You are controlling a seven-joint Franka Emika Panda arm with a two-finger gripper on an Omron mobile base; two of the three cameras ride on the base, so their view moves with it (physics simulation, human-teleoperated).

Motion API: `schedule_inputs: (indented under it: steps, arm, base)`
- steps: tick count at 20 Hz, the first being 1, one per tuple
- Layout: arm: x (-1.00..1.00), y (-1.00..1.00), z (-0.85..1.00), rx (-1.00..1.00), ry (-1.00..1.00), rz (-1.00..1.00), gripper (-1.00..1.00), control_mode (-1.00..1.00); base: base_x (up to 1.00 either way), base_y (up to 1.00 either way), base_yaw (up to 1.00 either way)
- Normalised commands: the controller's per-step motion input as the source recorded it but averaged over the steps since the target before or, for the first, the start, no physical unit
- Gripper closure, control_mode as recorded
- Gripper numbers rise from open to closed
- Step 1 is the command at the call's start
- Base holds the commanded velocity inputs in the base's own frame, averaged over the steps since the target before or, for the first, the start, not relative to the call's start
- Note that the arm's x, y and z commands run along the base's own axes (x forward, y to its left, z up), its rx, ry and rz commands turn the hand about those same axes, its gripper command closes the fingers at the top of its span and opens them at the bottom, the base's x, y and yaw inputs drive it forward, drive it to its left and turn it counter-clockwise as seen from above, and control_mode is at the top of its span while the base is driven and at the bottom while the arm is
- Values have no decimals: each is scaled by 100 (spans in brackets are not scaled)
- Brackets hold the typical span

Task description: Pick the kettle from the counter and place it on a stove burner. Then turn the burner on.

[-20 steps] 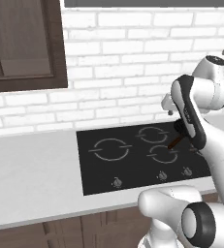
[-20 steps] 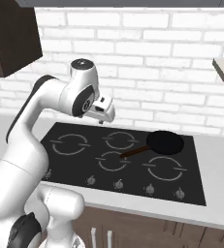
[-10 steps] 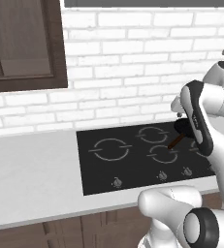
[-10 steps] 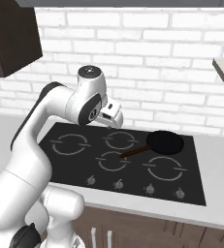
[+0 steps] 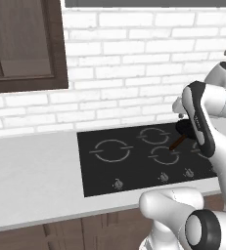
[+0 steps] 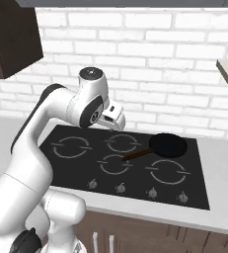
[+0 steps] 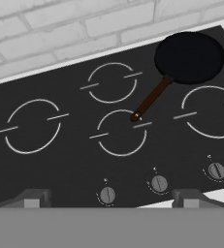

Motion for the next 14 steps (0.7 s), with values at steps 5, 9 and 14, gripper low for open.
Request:
schedule_inputs:
  steps: [5, 9, 14]
  arm:
    - [0, 0, 0, 0, 0, 0, -100, -100]
    - [0, 0, 0, 0, 0, 0, -100, -100]
    - [0, 0, 0, 0, 0, 0, -100, -100]
  base:
    - [0, 0, 0]
    - [0, 0, 0]
    - [0, 0, 0]
